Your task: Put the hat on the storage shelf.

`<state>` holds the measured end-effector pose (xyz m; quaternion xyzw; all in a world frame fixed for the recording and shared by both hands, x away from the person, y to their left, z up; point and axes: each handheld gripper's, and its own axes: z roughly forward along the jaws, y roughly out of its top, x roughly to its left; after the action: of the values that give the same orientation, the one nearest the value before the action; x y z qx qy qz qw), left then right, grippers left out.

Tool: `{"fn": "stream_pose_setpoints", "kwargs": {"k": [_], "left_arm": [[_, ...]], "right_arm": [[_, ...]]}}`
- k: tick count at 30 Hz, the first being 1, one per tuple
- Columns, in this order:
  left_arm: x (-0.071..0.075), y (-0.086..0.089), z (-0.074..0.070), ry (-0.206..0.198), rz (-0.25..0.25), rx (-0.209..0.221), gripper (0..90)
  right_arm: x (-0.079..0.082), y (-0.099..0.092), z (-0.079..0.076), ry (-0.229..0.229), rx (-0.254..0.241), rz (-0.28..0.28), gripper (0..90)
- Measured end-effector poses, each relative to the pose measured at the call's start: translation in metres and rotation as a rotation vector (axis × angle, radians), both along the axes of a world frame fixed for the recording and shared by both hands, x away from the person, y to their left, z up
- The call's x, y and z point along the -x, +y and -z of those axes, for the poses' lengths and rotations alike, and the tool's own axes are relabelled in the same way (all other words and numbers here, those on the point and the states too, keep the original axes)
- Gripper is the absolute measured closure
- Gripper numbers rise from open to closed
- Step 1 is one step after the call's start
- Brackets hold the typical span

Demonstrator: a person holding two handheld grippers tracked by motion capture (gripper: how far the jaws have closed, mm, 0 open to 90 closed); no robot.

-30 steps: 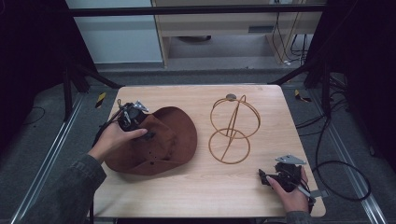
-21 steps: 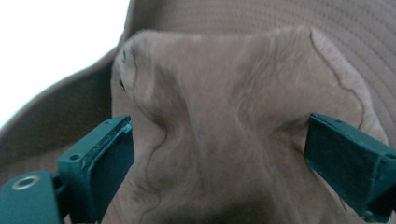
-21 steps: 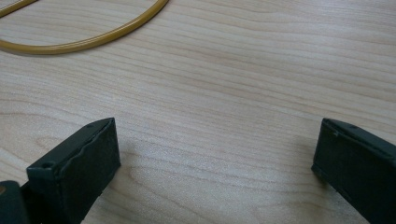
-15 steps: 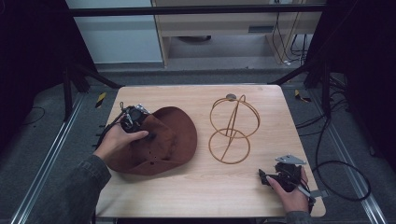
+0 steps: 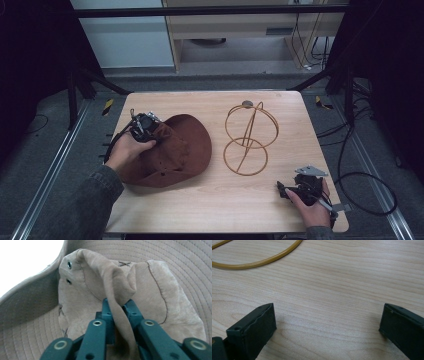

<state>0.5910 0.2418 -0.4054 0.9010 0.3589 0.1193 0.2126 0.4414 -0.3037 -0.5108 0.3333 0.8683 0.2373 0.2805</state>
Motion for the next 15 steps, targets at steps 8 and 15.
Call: {"fn": "stream_pose_setpoints", "kwargs": {"k": [8,15], "left_arm": [[0.004,0.006,-0.007,-0.028,0.0,0.01,85.5],[0.008,0.012,-0.014,-0.049,0.005,0.017,85.5]], "right_arm": [[0.0,0.0,0.0,0.001,-0.001,-0.002,0.7],[0.0,0.0,0.0,0.0,0.0,0.0,0.7]]}}
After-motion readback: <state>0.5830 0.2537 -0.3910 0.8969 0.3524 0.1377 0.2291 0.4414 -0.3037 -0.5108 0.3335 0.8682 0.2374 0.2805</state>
